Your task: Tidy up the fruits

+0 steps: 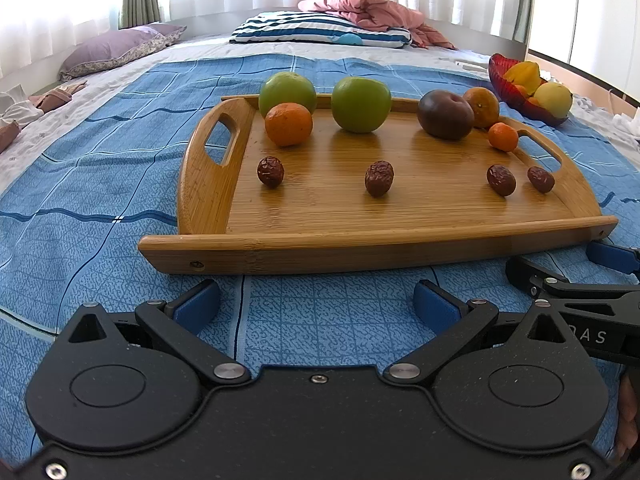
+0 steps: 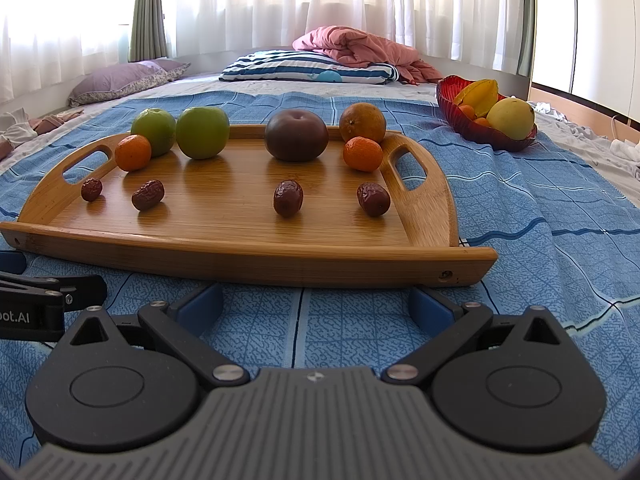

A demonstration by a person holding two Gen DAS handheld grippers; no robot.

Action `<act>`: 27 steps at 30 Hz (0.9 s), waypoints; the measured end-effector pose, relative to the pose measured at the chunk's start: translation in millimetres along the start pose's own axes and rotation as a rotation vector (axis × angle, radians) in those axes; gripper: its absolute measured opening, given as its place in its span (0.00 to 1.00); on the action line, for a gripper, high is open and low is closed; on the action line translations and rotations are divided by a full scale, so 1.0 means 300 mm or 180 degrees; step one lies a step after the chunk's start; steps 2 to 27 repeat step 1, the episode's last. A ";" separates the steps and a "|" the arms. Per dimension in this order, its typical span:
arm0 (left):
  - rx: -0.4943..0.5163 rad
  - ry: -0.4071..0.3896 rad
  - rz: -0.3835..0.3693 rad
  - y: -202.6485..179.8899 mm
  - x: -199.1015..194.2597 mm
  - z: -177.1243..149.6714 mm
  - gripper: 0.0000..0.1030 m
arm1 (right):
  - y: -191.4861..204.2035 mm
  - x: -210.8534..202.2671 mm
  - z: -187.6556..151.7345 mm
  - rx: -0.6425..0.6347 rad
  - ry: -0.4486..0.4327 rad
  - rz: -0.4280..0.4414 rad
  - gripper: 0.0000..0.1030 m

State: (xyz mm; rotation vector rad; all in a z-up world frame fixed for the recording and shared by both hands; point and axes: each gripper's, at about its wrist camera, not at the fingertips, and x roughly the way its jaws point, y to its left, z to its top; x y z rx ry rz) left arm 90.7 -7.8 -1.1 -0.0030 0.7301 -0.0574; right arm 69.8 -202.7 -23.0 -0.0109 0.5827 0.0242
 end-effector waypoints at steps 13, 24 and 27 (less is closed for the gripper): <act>0.0000 0.0000 0.0001 0.000 0.001 0.001 1.00 | 0.000 0.000 0.000 0.0000 0.0000 0.0000 1.00; 0.0000 0.0000 0.0001 0.000 0.001 0.001 1.00 | 0.000 0.000 0.000 0.0000 0.0000 0.0000 1.00; 0.0000 0.0000 0.0001 0.000 0.001 0.001 1.00 | 0.000 0.000 0.000 0.0000 0.0000 0.0000 1.00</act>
